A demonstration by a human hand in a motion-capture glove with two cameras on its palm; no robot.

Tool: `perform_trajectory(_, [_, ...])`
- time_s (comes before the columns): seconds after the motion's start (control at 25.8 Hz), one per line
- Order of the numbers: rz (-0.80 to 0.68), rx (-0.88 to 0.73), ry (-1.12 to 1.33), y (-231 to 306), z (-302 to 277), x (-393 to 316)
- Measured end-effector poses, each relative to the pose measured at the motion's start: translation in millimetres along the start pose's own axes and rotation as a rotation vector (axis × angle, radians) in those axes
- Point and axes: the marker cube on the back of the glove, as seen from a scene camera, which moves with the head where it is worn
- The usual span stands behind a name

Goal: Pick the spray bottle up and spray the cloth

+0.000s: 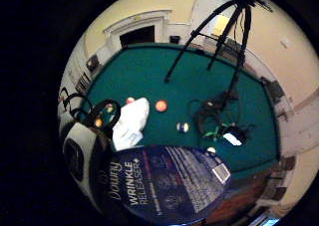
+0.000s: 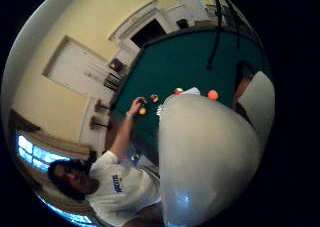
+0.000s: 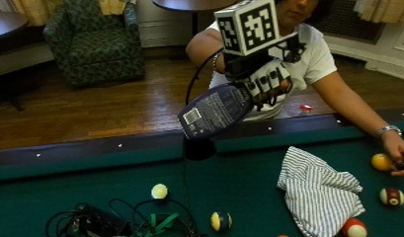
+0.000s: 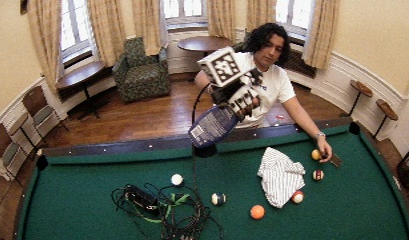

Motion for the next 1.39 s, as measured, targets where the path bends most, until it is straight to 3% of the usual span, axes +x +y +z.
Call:
perform_trajectory(0.58, [-0.071, -0.388, 0.374, -25.4, 127.0, -45.6])
perform_trajectory(0.97, [-0.178, -0.508, 0.555, -19.0, 218.1, -82.3])
perform_trajectory(1.39, [-0.36, -0.596, 0.915, 0.3, 295.1, -90.1])
